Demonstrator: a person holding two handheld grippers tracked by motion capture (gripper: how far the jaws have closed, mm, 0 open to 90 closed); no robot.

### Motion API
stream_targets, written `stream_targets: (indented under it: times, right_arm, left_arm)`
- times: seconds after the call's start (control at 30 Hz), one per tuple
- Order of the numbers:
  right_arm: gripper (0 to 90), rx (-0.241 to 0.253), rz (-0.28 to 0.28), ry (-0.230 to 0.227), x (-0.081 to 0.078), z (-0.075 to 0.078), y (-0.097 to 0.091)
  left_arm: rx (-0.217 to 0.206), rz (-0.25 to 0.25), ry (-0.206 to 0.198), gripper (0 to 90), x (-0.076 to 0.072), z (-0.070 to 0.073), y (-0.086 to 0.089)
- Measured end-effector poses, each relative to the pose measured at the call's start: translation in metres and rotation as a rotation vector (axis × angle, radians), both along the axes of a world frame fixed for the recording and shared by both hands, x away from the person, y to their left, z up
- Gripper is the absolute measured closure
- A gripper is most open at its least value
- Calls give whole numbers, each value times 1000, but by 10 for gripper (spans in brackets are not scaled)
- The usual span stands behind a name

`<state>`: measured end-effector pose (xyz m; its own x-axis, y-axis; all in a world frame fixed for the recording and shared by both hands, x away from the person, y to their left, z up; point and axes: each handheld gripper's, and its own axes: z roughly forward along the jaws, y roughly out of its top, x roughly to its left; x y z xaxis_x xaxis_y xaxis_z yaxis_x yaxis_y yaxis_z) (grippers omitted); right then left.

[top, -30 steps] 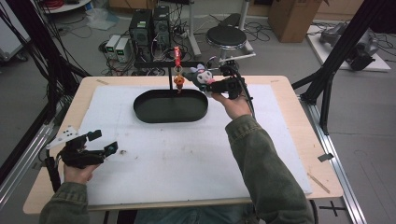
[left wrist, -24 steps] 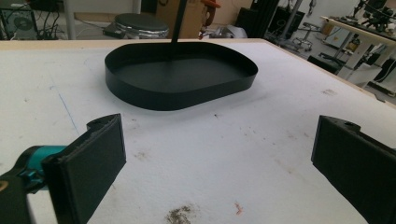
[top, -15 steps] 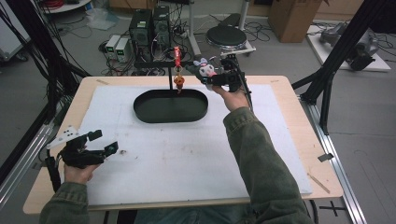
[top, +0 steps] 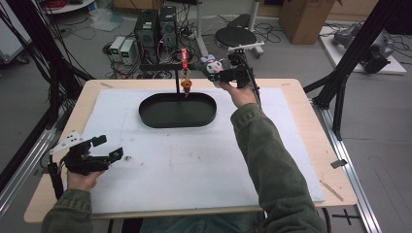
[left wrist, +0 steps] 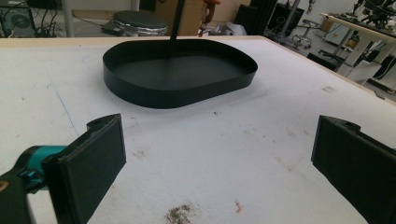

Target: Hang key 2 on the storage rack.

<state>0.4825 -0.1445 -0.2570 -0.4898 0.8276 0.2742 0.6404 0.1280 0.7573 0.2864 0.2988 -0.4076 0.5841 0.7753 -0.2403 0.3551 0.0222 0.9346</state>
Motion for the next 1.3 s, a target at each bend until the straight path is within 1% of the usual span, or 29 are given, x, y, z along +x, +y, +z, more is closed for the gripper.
stream_targets:
  times: [0.03,0.07,0.13,0.2,0.27,0.33,0.37,0.47,0.6,0.67,0.7,0.73,0.77,0.8,0.87,0.9,0.97,1.03,1.1,1.17,1.3]
  right_arm:
    - [457,-8,1,1,1,2,1]
    - [457,-10,0,-7,2,4,2]
    - [457,2,5,-7,2,7,3]
    - [457,-1,9,-8,2,8,6]
    - [457,-8,20,-7,2,7,9]
    - [457,-19,24,4,2,6,13]
    - [457,-27,24,-1,3,5,14]
    - [457,-33,13,-8,6,3,16]
    - [446,-40,-38,-21,9,1,14]
    - [411,-32,-63,-21,11,1,12]
    - [366,-23,-73,-22,11,1,9]
    - [297,-12,-70,-18,11,2,7]
    - [273,-12,-71,-18,11,2,5]
    - [269,-20,-67,-20,11,3,3]
    - [211,-38,-47,-8,9,4,1]
    - [190,-51,-45,-11,8,5,-1]
    - [113,-51,-40,-19,5,4,-3]
    - [101,-53,-26,-16,3,2,-5]
    - [8,-73,-17,-5,1,0,-5]
    - [7,-87,12,0,-1,-1,-4]
    - [7,-120,47,-18,-10,1,2]
  left_arm:
    - [0,1,0,34,0,0,0]
    - [-1,1,-1,34,0,0,0]
    - [-1,1,-1,34,0,0,0]
    - [-1,-1,-1,34,0,0,0]
    - [-1,-2,-1,34,0,0,0]
    - [-2,-1,-3,34,0,0,0]
    - [-2,-1,-2,34,0,0,0]
    - [-1,-1,-2,34,0,0,0]
    - [-3,-1,-1,34,0,0,0]
    - [-3,-1,0,34,0,0,0]
    - [-1,-1,0,34,0,0,0]
    - [-3,-2,0,34,0,0,0]
    - [-1,-4,0,34,0,0,0]
    - [1,-4,-1,34,0,0,0]
    - [0,-5,0,34,0,0,0]
    - [0,-5,0,34,0,0,0]
    - [2,-6,-1,34,0,0,0]
    - [0,-4,-2,34,0,0,-1]
    - [2,-4,-3,34,0,0,-1]
    - [3,-4,-3,34,0,0,-1]
    - [4,-7,1,34,0,0,-1]
